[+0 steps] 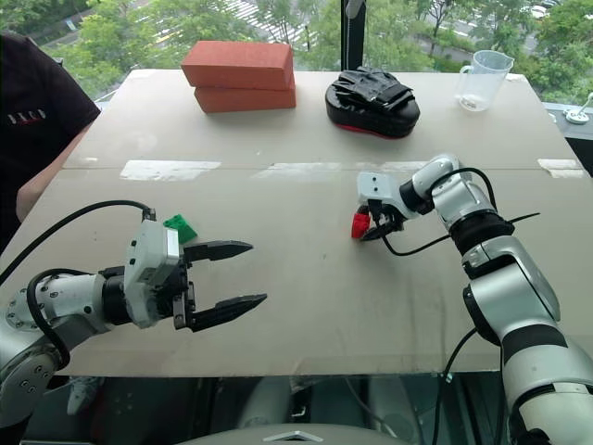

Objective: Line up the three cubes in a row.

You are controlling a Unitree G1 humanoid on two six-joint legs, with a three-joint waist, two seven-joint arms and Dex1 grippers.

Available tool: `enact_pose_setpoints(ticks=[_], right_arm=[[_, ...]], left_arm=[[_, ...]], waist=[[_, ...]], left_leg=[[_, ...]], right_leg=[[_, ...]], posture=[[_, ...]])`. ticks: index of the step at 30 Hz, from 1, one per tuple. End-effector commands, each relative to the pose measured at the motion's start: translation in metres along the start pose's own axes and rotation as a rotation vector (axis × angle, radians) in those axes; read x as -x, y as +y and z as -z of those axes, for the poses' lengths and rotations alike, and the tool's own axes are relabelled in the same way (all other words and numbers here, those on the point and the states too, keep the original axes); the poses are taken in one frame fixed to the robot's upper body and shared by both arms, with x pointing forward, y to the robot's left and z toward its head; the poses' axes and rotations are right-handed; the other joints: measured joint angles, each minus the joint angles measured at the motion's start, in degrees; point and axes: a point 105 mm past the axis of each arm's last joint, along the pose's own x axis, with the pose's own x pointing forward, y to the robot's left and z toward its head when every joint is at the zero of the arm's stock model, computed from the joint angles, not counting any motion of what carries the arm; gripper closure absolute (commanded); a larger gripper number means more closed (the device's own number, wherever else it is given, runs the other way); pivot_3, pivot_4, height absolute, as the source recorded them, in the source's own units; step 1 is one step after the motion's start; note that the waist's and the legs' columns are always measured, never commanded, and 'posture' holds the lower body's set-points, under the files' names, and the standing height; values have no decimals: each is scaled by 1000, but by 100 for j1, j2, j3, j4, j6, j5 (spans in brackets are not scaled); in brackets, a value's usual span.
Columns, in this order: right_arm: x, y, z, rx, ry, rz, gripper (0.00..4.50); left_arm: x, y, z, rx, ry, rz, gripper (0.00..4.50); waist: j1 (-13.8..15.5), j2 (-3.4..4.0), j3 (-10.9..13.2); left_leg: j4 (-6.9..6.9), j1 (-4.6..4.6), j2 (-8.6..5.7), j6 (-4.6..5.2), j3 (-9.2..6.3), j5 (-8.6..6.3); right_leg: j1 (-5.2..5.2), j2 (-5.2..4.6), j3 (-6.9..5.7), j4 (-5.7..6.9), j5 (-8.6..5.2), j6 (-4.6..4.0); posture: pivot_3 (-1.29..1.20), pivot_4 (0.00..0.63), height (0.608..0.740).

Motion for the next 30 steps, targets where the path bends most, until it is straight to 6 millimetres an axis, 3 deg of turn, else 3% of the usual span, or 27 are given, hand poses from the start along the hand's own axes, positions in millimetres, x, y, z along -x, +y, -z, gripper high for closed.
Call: enact_pose_setpoints(ticks=[1,5,8,10,15,22,26,30], right_arm=[[13,-5,-13,49,-39,20,41],[26,-3,-25,69,-138,51,41],[48,10,-40,55,-276,79,41],[57,24,-42,42,-321,109,41],[56,53,-32,-55,-329,218,41],[74,100,-82,-54,-704,283,41],[77,113,-88,-51,-729,313,41],[77,117,-80,-54,-684,344,41]], left_arm=[[3,-1,-7,-15,-15,-14,0],[8,10,2,29,-16,-115,0],[26,47,13,51,-26,-391,0],[36,60,19,86,-33,-483,0],[40,68,26,131,-34,-519,0],[61,117,51,163,148,-796,0],[70,136,54,164,208,-856,0],[74,146,58,162,266,-843,0]], waist=[[1,0,0],[4,1,0],[48,2,1],[60,2,1],[53,-1,-1],[37,-1,-1],[40,-8,-1],[42,-10,0]], left_leg=[[0,0,0,0,0,0],[0,0,0,0,0,0],[-1,-1,0,2,-3,-1],[0,-3,0,12,-13,-7],[1,-3,-3,24,-18,-15],[1,1,-3,24,-31,-15],[4,2,-9,26,-27,-15],[4,2,-10,25,-27,-15]], right_leg=[[0,0,0,0,0,0],[0,-3,1,-1,0,0],[0,-9,-5,-1,0,0],[3,-12,-16,0,0,0],[9,-24,-25,-2,0,1],[13,-19,-36,8,1,0],[17,-20,-46,5,1,3],[16,-20,-55,4,1,3]], posture=[[0,150,737],[0,150,737],[0,150,737],[0,150,737],[0,150,737],[0,150,737],[0,150,737],[0,150,737]])
